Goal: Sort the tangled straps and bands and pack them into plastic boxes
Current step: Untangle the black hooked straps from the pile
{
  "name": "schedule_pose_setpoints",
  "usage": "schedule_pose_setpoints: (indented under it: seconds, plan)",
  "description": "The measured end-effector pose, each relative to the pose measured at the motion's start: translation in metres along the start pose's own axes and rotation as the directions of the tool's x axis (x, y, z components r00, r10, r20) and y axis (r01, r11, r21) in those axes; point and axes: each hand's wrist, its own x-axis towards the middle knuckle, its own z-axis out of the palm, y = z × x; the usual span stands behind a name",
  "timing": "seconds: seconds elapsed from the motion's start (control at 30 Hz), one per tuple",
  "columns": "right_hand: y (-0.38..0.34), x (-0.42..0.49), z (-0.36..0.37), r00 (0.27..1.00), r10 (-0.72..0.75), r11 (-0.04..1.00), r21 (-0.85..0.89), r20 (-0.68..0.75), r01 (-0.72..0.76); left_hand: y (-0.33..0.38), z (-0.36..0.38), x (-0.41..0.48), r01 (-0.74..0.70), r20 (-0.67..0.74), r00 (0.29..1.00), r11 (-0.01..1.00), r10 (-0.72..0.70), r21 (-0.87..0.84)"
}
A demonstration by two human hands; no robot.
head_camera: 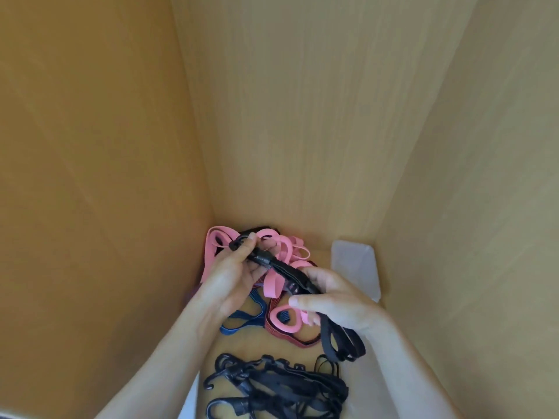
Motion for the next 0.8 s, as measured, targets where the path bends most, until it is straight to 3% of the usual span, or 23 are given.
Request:
schedule_pose_setpoints:
  seconds: [0.17,0.27,0.33,0.4,0.5,0.67,0.8]
  plan:
    - [0.006,-0.004,0.002,0.995,0.067,0.987,-0.145,-0.070,-0.077,-0.017,-0.035,-0.020,0.064,-0.042,0.998,0.949,-0.053,0.308]
    - [0.010,-0.004,0.004,0.994,0.097,0.974,-0.202,-0.056,-0.106,-0.017,-0.043,-0.034,0.019,-0.047,0.999,0.775,0.014,0.632]
    - [0.010,0.000,0.007,0.993,0.107,0.940,-0.322,-0.044,-0.116,-0.017,-0.044,-0.041,-0.093,0.066,0.996,0.649,0.066,0.755]
    - [0.010,0.006,0.013,0.993,0.115,0.879,-0.464,-0.010,-0.106,-0.016,-0.039,-0.046,-0.201,0.238,0.971,0.541,0.003,0.816]
    - [0.016,0.007,0.019,0.992,0.122,0.940,-0.317,-0.028,-0.124,-0.021,-0.027,-0.052,-0.260,0.344,0.932,0.447,-0.117,0.856]
    - [0.030,0.001,0.030,0.993,0.121,0.979,-0.164,-0.011,-0.121,-0.032,-0.035,-0.058,-0.157,0.288,0.943,0.537,-0.169,0.829]
    - [0.034,-0.004,0.035,0.993,0.118,0.992,-0.048,-0.023,-0.119,-0.039,-0.039,-0.061,-0.105,0.177,0.981,0.559,-0.075,0.822]
